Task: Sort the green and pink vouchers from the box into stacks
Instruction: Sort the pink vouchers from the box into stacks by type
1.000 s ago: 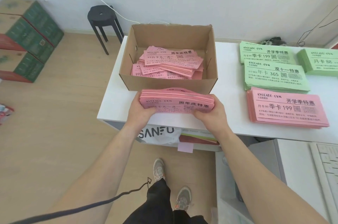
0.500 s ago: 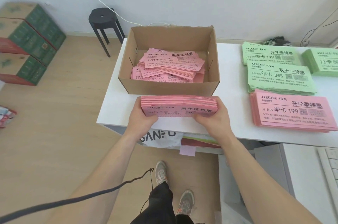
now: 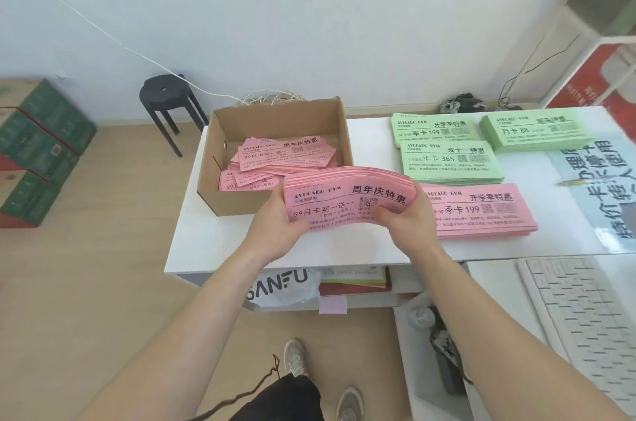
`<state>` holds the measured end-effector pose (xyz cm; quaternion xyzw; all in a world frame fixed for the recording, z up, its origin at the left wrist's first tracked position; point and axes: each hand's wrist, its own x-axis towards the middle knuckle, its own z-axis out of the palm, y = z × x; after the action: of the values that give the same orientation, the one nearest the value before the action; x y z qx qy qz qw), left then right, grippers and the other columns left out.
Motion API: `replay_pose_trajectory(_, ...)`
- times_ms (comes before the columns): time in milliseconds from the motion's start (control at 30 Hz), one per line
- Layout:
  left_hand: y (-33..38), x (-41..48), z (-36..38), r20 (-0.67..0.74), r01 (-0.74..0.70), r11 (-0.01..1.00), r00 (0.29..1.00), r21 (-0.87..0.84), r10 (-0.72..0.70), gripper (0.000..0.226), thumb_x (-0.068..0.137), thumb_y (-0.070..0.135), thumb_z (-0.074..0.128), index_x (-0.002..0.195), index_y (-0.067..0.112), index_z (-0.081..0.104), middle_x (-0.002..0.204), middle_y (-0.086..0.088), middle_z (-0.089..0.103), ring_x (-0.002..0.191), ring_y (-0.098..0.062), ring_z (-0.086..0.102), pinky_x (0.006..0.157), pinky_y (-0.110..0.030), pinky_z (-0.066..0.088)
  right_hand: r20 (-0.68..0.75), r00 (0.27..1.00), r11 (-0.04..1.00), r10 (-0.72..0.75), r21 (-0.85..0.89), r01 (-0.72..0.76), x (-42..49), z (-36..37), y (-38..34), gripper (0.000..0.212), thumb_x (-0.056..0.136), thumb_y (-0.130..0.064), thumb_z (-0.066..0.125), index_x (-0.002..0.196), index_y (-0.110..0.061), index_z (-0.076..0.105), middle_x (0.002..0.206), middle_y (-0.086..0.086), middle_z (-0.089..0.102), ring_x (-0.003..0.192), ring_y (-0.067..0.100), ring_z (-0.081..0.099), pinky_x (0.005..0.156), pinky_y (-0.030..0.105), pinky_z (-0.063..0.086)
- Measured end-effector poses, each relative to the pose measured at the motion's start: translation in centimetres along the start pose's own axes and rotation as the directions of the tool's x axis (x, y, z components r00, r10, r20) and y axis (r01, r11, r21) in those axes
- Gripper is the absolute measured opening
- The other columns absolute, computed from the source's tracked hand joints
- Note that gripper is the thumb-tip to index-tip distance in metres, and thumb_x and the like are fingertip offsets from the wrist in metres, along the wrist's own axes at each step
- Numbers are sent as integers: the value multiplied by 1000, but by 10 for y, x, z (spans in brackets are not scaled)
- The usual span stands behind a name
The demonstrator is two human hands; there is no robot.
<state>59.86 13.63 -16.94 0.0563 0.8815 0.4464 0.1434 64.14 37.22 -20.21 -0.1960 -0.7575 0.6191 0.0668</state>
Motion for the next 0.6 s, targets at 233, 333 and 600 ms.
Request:
replay_pose_trajectory(233,118,42,53,159,-161,985,973,-58,168,53,72,12,68,122,25,53,112,8,67,104,-17,65,83,-37,54,-300,954,984,-14,-176,-41,17,-114,-59,50,80,-8,78,121,-27,56,105,-12,70,93,4,68,78,27,58)
replay_pose_trajectory(333,154,67,85,230,-119,984,962,-130,146,48,78,3,66,118,24,51,114,3,67,105,-19,64,86,-36,54,-413,910,965,35,-223,-138,31,-149,-69,43,80,-10,78,113,-26,55,107,-6,69,97,16,68,87,39,58)
replay_pose_trajectory(600,199,121,185,469,-84,994,876,-74,109,30,81,3,70,106,18,61,101,1,71,84,-14,69,65,-24,52,-603,769,824,212,-312,-472,83,-221,-37,34,82,-8,64,111,-22,54,104,1,67,99,26,66,87,43,58)
